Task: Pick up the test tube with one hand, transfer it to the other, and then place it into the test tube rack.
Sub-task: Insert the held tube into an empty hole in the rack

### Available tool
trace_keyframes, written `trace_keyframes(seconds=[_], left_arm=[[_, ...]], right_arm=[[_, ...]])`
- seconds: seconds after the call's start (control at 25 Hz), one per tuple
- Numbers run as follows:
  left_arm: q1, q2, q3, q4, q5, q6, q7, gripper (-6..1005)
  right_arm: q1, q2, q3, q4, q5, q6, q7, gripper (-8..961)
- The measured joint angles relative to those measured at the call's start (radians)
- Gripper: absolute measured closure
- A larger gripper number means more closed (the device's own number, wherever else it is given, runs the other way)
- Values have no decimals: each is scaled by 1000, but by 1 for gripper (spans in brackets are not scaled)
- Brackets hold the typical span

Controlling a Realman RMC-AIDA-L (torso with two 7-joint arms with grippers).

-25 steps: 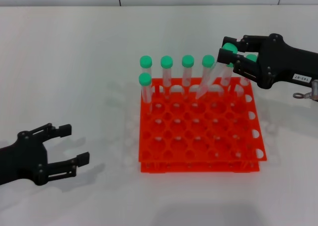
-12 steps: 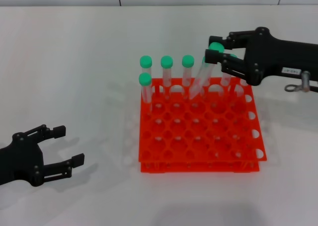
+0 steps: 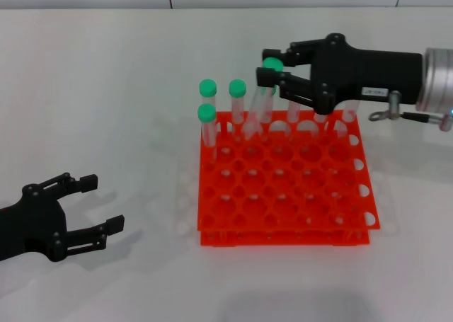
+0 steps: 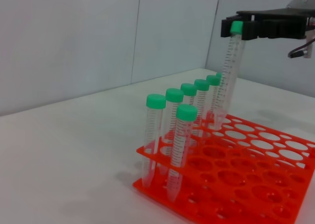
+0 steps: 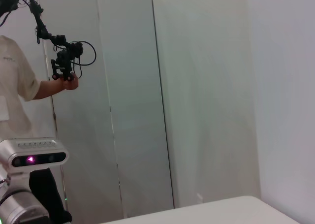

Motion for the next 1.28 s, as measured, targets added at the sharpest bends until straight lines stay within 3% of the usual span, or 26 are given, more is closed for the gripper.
trace_keyframes(seconds=[0.48, 1.28], left_arm=[[-6, 0, -1, -13, -4, -1, 18, 133], [-6, 0, -1, -27, -12, 0, 49, 136]], right_arm=[[7, -2, -152, -86, 32, 123, 46, 697], [12, -9, -211, -129, 10, 197, 96, 697]])
